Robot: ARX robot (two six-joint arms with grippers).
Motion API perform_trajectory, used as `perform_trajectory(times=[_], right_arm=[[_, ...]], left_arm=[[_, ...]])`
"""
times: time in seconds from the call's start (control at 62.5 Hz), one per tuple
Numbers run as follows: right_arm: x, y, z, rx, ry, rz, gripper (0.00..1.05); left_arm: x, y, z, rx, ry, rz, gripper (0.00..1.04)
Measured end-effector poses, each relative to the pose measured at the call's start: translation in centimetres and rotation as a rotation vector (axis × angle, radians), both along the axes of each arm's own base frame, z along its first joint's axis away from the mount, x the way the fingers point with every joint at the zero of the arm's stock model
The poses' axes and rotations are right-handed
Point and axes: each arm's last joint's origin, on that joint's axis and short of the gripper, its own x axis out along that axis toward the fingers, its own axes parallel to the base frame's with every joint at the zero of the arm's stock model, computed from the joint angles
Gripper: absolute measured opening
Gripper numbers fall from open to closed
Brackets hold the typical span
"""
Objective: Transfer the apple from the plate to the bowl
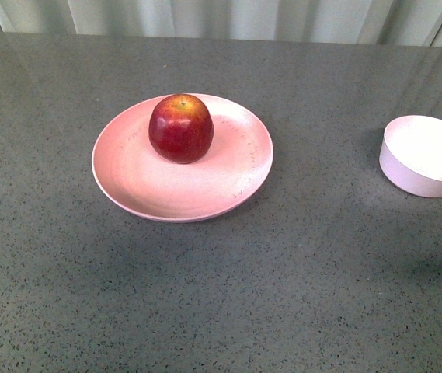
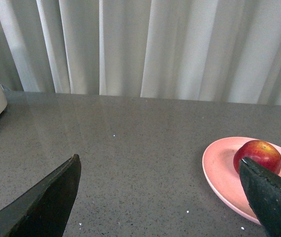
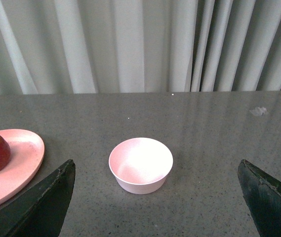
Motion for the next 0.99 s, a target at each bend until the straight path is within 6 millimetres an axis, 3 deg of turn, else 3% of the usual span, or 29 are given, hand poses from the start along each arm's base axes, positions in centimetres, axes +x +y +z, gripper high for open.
perform_trajectory(times=[0.688,0.72,0.752,0.8,0.992], right_arm=[[0.0,0.0,0.0,0.000,0.000,0.000,0.96],[0.1,-0.1,-0.1,0.029,0.079,-0.062,0.96],[0.4,-0.6,-0.2,0.066,0.297,-0.202,0.96],[1.7,-1.9,0.0,0.100,0.435,-0.307,0.96],[6.6,-7.7,1.3,0.181,0.438,-0.412,0.96]], left_arm=[[0.0,0.0,0.0,0.000,0.000,0.000,0.96],[0.0,0.0,0.0,0.000,0.000,0.000,0.96],[0.0,0.0,0.0,0.000,0.000,0.001,0.96],[0.0,0.0,0.0,0.000,0.000,0.000,0.96],[0.0,0.0,0.0,0.000,0.000,0.000,0.96]])
